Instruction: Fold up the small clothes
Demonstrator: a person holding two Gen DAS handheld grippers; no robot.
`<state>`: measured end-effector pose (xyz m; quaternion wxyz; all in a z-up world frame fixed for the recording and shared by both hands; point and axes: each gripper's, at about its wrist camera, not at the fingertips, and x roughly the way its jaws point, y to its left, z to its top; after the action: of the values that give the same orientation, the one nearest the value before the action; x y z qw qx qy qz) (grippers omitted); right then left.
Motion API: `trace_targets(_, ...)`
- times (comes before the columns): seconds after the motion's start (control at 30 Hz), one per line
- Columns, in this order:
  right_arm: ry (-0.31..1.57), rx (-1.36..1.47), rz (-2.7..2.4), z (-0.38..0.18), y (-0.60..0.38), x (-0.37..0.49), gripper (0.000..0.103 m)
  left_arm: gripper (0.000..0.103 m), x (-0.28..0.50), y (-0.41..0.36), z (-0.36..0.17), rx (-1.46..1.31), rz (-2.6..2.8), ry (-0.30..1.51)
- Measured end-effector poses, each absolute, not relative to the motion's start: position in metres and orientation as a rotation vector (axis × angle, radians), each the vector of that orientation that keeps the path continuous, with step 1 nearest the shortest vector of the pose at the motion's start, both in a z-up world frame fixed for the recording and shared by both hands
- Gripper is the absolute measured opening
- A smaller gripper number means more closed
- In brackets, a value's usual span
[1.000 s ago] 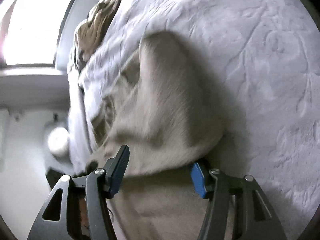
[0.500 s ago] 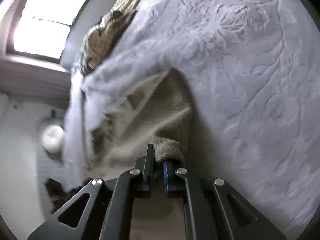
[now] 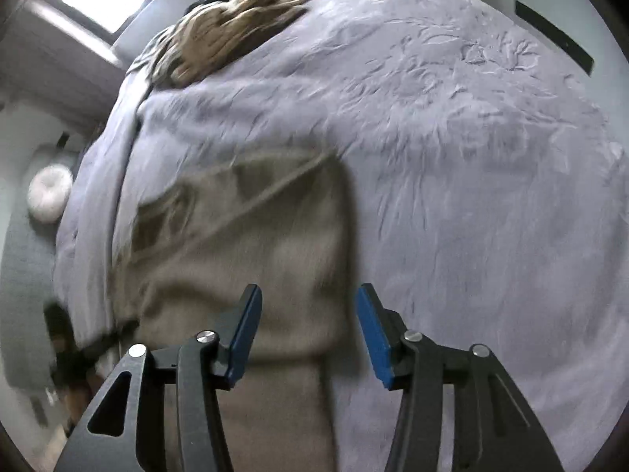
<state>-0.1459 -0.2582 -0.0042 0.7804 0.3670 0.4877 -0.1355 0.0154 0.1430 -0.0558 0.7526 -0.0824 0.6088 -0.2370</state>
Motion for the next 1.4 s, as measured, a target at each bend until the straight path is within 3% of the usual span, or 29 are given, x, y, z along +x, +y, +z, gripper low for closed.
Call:
trace_targets(0.13, 1.088, 0.899, -0.320, -0.043, -0.280, -0.110, 0.055, 0.007, 0.015, 0.141, -0.055, -0.180, -0.507, 1.329)
trace_targets(0.17, 1.092, 0.926, -0.301, -0.048, -0.281, -0.104, 0.045, 0.007, 0.015, 0.141, -0.054, -0.178, -0.506, 1.328)
trace_targets(0.2, 1.095, 0.923, -0.281, -0.047, -0.278, -0.098, 0.007, 0.007, 0.015, 0.141, -0.054, -0.174, -0.508, 1.327)
trace_targets(0.37, 1.085, 0.632, -0.297, -0.013, -0.260, -0.084, 0.008, 0.007, 0.013, 0.137, -0.041, -0.150, -0.518, 1.288)
trace_targets(0.5, 1.154, 0.583, -0.362, -0.036, -0.271, -0.086, 0.009, 0.007, 0.016, 0.128, -0.042, -0.119, -0.502, 1.260)
trace_targets(0.63, 1.126, 0.634, -0.369, -0.038, -0.277, -0.105, 0.010, 0.007, 0.013, 0.140, -0.056, -0.110, -0.454, 1.291)
trace_targets(0.93, 1.118, 0.673, -0.393, -0.008, -0.250, -0.143, 0.015, 0.007, 0.003, 0.192, -0.032, -0.023, -0.383, 1.295)
trace_targets(1.17, 1.151, 0.601, -0.297, -0.003, -0.199, -0.129, 0.015, 0.007, 0.009, 0.158, -0.009, -0.029, -0.481, 1.221)
trace_targets(1.4, 1.238, 0.589, -0.292, -0.037, -0.186, -0.139, 0.015, 0.007, -0.004, 0.130, -0.053, 0.100, -0.467, 1.302)
